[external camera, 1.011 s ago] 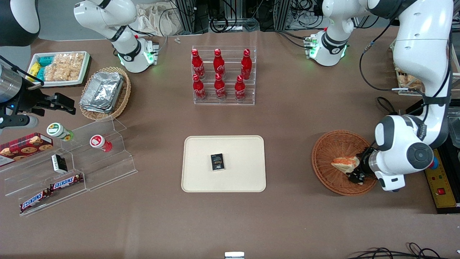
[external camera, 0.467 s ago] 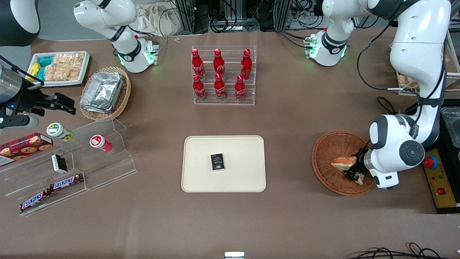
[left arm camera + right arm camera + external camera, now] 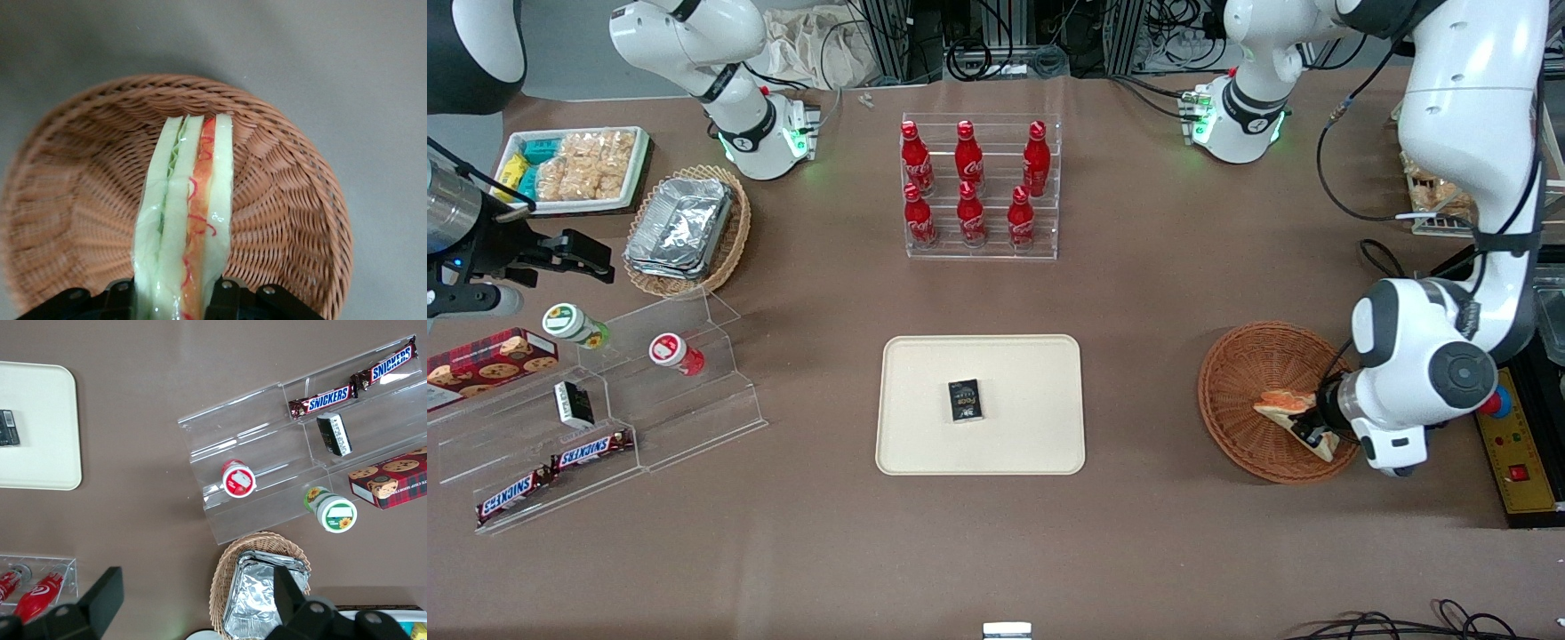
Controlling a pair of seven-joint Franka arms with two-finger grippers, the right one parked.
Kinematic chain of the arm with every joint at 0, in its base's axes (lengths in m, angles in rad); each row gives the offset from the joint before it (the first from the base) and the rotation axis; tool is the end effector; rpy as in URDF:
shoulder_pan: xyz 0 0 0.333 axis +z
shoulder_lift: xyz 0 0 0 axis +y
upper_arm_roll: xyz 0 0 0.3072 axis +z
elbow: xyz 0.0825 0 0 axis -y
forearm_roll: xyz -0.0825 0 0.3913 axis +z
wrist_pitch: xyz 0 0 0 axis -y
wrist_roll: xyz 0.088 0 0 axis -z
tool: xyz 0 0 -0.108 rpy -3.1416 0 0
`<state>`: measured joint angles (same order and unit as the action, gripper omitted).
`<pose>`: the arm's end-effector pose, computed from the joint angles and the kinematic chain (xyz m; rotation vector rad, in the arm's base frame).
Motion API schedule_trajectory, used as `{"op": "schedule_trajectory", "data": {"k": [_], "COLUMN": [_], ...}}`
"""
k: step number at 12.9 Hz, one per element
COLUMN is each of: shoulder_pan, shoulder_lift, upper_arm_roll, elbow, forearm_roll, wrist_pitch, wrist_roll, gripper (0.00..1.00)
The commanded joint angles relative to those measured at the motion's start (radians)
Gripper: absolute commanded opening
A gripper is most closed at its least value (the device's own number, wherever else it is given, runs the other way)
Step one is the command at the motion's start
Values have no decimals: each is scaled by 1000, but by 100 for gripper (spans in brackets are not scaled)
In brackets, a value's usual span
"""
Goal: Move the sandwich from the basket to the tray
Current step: 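Carry the sandwich with the left gripper over the cream tray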
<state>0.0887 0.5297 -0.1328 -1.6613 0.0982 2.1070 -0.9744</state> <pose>0.6716 -0.0161 0.2837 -2.7868 -1.3327 0.0946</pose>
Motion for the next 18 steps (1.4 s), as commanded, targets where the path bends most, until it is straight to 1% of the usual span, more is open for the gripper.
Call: {"op": "schedule_trajectory", "data": {"k": [1,3,5,6,7,8,9,10,13,15,18], "shoulder_pan": [-3,-4,-4,-6,-32,-82,-143,-189,-283,-345,-429], "shoulder_lift": [-88,-97,-89,-86,-74,-59,-36,-2,119,182,303], "upper_arm_roll": [-5,-37,-112,-172,-218,-229,-229,-229,-229,-229,-229], "elbow": [121,254,340,359,360,367,374,399,492,494,495], "forearm_roll": [-8,-50,-41,-34,-6,44,67,68,57,54,58], "wrist_pitch": [-242,-404,-485,-490,-489,-484,-476,-472,-403,-279,-144], "wrist_roll": [101,189,268,337,365,370,368,358,349,242,209], "gripper": [0,0,0,0,0,0,0,0,0,0,0]}}
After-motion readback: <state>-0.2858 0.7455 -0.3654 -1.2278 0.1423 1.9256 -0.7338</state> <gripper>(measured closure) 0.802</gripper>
